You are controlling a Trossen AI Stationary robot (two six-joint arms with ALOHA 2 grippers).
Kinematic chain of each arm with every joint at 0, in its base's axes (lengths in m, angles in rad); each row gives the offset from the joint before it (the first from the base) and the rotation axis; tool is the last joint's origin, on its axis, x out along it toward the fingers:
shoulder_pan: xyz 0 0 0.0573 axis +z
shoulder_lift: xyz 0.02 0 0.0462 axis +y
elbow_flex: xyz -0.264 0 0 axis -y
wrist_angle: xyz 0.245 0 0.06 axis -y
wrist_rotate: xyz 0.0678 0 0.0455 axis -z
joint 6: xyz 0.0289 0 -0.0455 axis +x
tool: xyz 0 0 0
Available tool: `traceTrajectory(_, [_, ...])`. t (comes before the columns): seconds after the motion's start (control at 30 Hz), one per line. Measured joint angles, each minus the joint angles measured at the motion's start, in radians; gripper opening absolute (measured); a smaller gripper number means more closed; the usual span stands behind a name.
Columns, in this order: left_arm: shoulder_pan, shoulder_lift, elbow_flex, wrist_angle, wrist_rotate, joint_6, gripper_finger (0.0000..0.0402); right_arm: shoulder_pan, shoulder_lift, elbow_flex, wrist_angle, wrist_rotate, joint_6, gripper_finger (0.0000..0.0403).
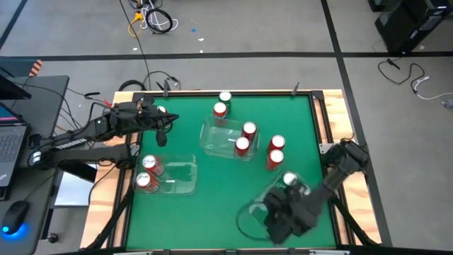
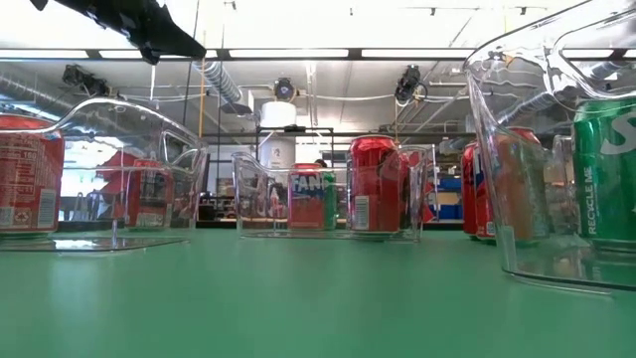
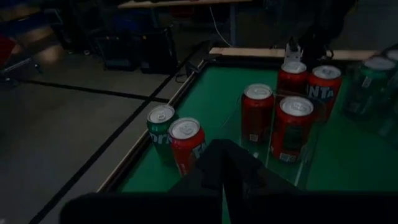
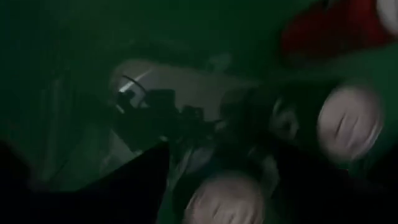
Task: Sort soda cans
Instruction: Put the right red black soda can into the top transparent bin
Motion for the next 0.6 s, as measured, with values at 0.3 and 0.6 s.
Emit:
traceTrajectory(0.3, [0.001, 0.071, 0.000, 0.053, 0.117, 0.069, 0.0001, -0.274, 0.000, -0.008, 0.001, -0.001, -0.526, 0.0065])
traceTrajectory(0.6, [0.018, 0.143, -0.022, 0.232, 0.273, 0.089, 0.0001, -0.445, -0.051, -0.009, 0.003, 0.113, -0.865, 0.0002])
